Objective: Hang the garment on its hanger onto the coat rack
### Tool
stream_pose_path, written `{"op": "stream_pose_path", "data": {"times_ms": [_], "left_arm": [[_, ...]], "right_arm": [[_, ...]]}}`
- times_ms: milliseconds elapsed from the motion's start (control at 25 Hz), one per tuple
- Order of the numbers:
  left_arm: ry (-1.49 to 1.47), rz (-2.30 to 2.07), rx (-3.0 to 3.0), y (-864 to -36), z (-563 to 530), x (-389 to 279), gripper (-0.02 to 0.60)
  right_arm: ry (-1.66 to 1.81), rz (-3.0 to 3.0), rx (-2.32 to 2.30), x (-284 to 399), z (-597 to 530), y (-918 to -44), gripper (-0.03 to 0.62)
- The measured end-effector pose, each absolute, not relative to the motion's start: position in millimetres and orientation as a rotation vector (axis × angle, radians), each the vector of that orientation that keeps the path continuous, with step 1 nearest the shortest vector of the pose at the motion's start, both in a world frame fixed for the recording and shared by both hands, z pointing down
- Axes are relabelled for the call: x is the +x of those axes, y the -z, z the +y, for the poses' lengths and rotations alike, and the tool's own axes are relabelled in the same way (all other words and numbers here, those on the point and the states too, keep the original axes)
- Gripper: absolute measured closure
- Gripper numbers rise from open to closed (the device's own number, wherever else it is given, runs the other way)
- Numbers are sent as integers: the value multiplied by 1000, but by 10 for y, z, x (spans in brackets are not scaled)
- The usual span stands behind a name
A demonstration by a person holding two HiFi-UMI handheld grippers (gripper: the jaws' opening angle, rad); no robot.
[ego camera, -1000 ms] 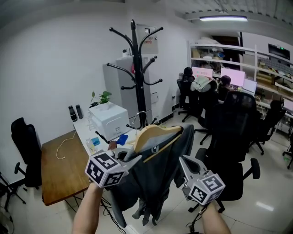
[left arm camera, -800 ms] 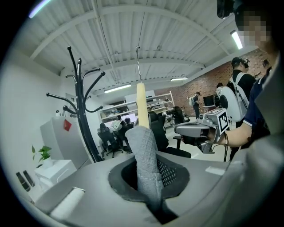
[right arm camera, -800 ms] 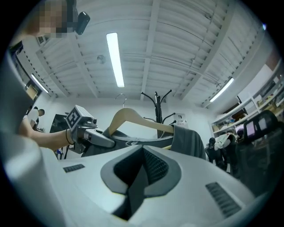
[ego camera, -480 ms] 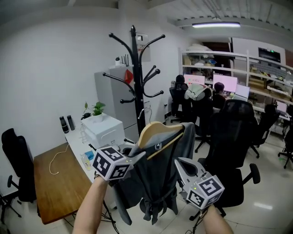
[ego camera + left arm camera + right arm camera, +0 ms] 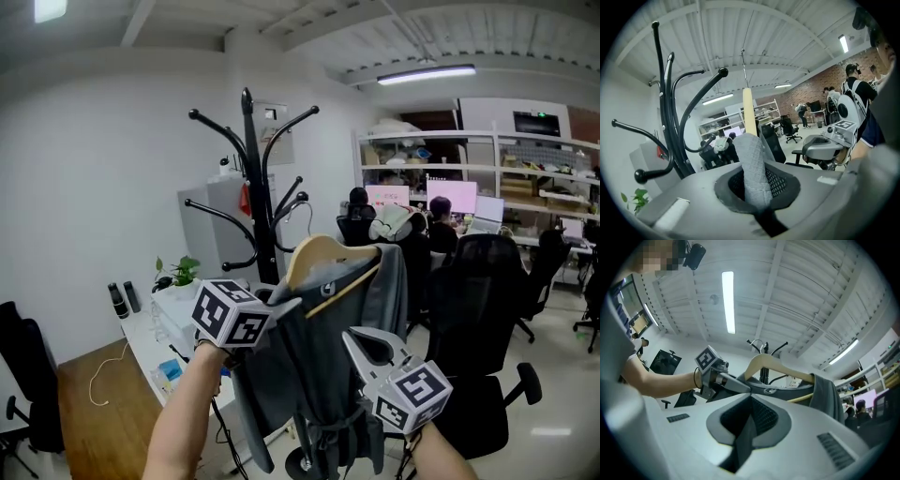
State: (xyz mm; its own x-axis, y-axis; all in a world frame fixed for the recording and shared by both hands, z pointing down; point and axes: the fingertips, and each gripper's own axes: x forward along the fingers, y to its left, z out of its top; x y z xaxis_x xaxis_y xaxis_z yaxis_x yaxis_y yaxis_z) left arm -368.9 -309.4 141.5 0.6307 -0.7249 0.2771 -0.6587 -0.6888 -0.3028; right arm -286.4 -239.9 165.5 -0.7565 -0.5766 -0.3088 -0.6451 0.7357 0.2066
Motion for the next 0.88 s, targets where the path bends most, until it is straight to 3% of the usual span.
{"op": "stream_pose_path", "data": {"times_ms": [320, 880], "left_arm": [[553, 1191, -2675, -1175, -3562, -3678, 566], [575, 1323, -2715, -1697, -3913, -4117, 566]], "right_arm": [[-510, 2690, -929, -2838, -2675, -1492, 580], [-387, 2730, -924, -3110, -2929, -1844, 580]]}}
